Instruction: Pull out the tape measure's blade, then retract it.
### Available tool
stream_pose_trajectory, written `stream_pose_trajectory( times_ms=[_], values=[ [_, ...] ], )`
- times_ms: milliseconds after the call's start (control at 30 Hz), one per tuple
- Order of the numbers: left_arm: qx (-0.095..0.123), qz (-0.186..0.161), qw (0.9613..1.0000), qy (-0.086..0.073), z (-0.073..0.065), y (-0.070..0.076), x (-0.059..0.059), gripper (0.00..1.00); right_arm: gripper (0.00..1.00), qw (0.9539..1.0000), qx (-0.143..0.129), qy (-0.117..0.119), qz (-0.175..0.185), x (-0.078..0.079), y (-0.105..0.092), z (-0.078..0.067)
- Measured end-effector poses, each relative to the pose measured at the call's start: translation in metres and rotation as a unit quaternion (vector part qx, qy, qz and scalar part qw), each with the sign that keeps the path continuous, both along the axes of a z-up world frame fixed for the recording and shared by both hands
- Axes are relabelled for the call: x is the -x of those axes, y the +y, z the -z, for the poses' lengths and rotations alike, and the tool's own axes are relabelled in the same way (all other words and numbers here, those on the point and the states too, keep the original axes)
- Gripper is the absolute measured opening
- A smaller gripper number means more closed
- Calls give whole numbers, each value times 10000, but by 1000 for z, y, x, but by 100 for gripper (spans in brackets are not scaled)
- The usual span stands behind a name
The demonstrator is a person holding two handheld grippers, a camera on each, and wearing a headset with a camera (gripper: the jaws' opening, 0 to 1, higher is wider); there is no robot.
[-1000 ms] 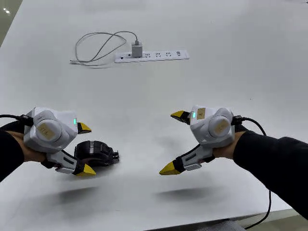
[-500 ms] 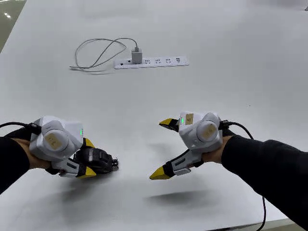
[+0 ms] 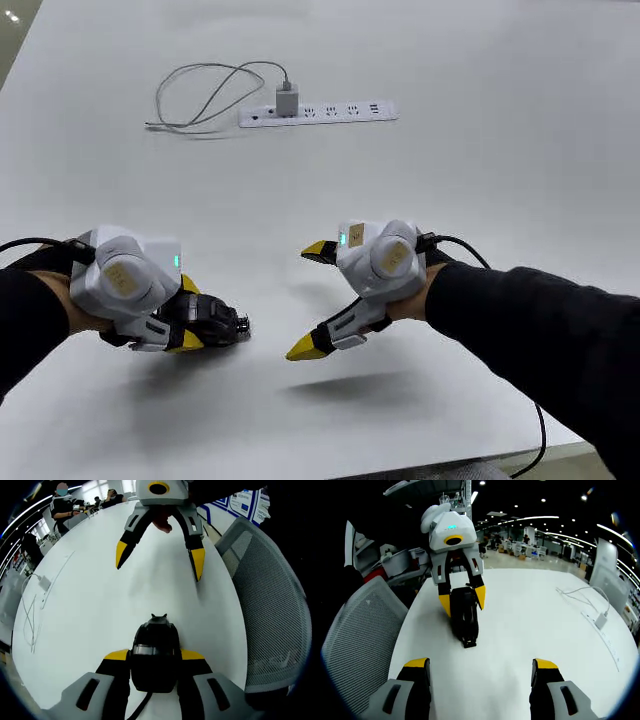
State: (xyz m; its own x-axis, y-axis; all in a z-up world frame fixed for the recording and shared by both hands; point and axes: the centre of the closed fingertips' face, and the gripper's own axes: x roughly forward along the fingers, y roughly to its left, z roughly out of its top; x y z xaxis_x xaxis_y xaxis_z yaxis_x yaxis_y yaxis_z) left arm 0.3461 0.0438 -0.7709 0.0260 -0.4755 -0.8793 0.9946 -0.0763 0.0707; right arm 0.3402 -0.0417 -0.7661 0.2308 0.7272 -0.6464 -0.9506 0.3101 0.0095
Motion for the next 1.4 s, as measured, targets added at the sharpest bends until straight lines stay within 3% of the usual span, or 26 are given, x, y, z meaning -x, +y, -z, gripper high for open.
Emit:
stream_pose_trajectory(
  times_ms=[67,167,267,433,600,967,1233,1400],
  values=[
    [27,28,9998,-186,2,-1,-1,31,79,10000,-17,54,24,-1,4,2],
    [93,-48,9998,-172,0,0,-1,31,76,10000,-5,36,-24,-2,10,6],
    [73,-5,9997,-213,0,0,-1,31,65,9998,37,-34,-200,-1,16,9],
    [107,-3,9998,-137,0,1,-1,31,52,9992,59,-6,-386,1,27,12],
    [98,2,9999,-77,0,2,-2,31,47,9988,107,36,-485,1,35,18],
    [131,-17,9998,-114,0,2,-2,31,30,9971,302,141,-682,2,55,32],
    [143,-3,9999,-84,0,2,-2,31,16,9956,433,66,-830,1,61,35],
    [166,1,9999,-38,0,2,-2,31,12,9931,586,53,-1013,5,61,41]
  ],
)
